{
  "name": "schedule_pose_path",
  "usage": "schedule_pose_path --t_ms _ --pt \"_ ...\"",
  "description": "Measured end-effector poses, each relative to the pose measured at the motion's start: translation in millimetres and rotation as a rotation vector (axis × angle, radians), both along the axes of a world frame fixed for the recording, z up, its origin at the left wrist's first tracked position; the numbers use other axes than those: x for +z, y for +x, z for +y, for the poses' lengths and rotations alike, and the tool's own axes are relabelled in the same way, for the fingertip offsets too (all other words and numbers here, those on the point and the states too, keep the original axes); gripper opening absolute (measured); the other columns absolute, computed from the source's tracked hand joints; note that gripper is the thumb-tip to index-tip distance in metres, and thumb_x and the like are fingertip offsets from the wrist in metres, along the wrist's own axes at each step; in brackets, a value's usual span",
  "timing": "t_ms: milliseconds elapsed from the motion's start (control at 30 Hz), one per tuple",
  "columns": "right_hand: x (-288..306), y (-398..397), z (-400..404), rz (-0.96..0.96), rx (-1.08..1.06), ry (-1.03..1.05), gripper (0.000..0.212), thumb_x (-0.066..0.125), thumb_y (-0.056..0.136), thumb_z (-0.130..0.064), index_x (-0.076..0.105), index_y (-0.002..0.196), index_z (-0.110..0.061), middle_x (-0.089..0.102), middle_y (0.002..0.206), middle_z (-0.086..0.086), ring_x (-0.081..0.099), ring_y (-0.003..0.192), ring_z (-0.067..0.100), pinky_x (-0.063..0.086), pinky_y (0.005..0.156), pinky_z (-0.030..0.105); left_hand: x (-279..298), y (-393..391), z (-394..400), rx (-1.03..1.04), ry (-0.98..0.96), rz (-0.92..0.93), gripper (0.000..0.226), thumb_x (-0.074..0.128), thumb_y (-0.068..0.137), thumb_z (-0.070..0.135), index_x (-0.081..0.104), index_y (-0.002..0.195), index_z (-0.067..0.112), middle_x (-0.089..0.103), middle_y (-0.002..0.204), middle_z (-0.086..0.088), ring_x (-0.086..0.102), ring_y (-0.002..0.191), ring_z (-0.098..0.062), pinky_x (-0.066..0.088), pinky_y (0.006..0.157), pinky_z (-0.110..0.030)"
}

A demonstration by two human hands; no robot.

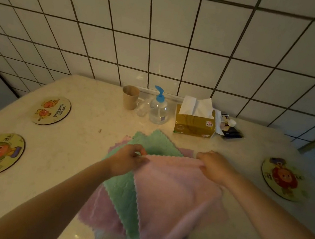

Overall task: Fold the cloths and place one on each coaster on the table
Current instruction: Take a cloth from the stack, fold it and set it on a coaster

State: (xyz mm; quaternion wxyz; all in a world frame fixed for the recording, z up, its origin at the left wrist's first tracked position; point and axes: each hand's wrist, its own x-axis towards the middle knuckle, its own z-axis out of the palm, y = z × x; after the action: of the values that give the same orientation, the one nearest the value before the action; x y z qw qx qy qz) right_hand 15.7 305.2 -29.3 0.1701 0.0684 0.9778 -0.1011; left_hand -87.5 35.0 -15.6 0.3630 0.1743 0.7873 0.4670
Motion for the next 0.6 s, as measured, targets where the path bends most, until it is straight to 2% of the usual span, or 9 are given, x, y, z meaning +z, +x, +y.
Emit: schedule_pose_path --t_ms 33,67,167,267,367,467,533,600 --pt "9.0 4.6 0.1 -0.018 -0.031 -0.034 0.010 0.051 0.091 -0.020 0.058 0.099 -0.021 0.062 0.096 0.004 0.057 0.091 0.024 0.039 0.067 0.031 8.3 1.6 -9.8 0.028 0.034 -0.053 0.012 0.064 0.089 0.008 0.056 0.081 0.010 0.055 0.066 -0.007 0.051 0.057 -0.014 0.044 0.052 -0.023" --pt "16.8 7.9 0.3 -0.027 -0.067 -0.090 0.007 0.054 0.091 -0.025 0.055 0.087 -0.020 0.059 0.085 0.001 0.057 0.082 0.021 0.037 0.062 0.030 17.5 2.8 -20.3 0.047 0.064 -0.110 0.008 0.065 0.088 0.008 0.059 0.085 0.008 0.058 0.067 -0.007 0.055 0.056 -0.013 0.048 0.053 -0.021" --pt "47.5 12.0 -14.6 -0.022 -0.159 -0.308 0.032 0.061 0.088 -0.033 0.048 0.063 -0.017 0.047 0.063 -0.003 0.046 0.060 0.013 0.031 0.055 0.030 41.3 2.2 -64.3 0.070 0.152 -0.240 0.004 0.067 0.086 0.011 0.066 0.086 0.007 0.062 0.070 -0.007 0.058 0.058 -0.013 0.050 0.055 -0.019" --pt "82.0 7.5 -55.2 -0.025 -0.121 -0.457 0.035 0.064 0.087 -0.033 0.046 0.060 -0.019 0.039 0.061 -0.004 0.039 0.058 0.012 0.029 0.056 0.029 59.7 -0.8 -113.4 0.111 0.176 -0.248 0.009 0.064 0.088 0.015 0.068 0.086 0.007 0.060 0.068 -0.005 0.056 0.058 -0.013 0.048 0.052 -0.019" --pt "106.1 -8.4 -109.3 -0.009 -0.054 -0.443 0.032 0.062 0.088 -0.031 0.049 0.062 -0.019 0.040 0.060 -0.005 0.039 0.056 0.009 0.030 0.053 0.025 77.0 -5.9 -168.1 0.179 0.141 -0.157 0.011 0.062 0.090 0.015 0.068 0.088 0.005 0.060 0.067 -0.003 0.057 0.057 -0.011 0.048 0.050 -0.020" --pt "124.5 -28.7 -175.3 0.089 -0.055 -0.417 0.030 0.057 0.092 -0.031 0.053 0.064 -0.020 0.047 0.061 -0.005 0.044 0.057 0.009 0.033 0.056 0.028 94.0 -20.0 -233.6 0.251 0.070 0.030 0.016 0.062 0.091 0.016 0.066 0.092 0.000 0.060 0.077 -0.009 0.058 0.070 -0.019 0.050 0.060 -0.027" --pt "136.5 -43.4 -219.8 0.214 -0.059 -0.422 0.025 0.055 0.094 -0.025 0.060 0.070 -0.019 0.055 0.067 -0.004 0.051 0.064 0.010 0.034 0.059 0.028 105.7 -33.8 -275.8 0.299 0.033 0.189 0.015 0.061 0.091 0.018 0.066 0.088 0.004 0.060 0.078 -0.009 0.057 0.071 -0.021 0.049 0.060 -0.031" --pt "145.3 -57.5 -264.6 0.355 -0.051 -0.422 0.019 0.054 0.094 -0.019 0.067 0.085 -0.009 0.064 0.080 0.004 0.057 0.078 0.017 0.038 0.065 0.029 120.2 -45.9 -314.0 0.378 0.033 0.338 0.012 0.062 0.089 0.020 0.068 0.085 0.011 0.063 0.080 -0.004 0.058 0.075 -0.019 0.048 0.069 -0.036"
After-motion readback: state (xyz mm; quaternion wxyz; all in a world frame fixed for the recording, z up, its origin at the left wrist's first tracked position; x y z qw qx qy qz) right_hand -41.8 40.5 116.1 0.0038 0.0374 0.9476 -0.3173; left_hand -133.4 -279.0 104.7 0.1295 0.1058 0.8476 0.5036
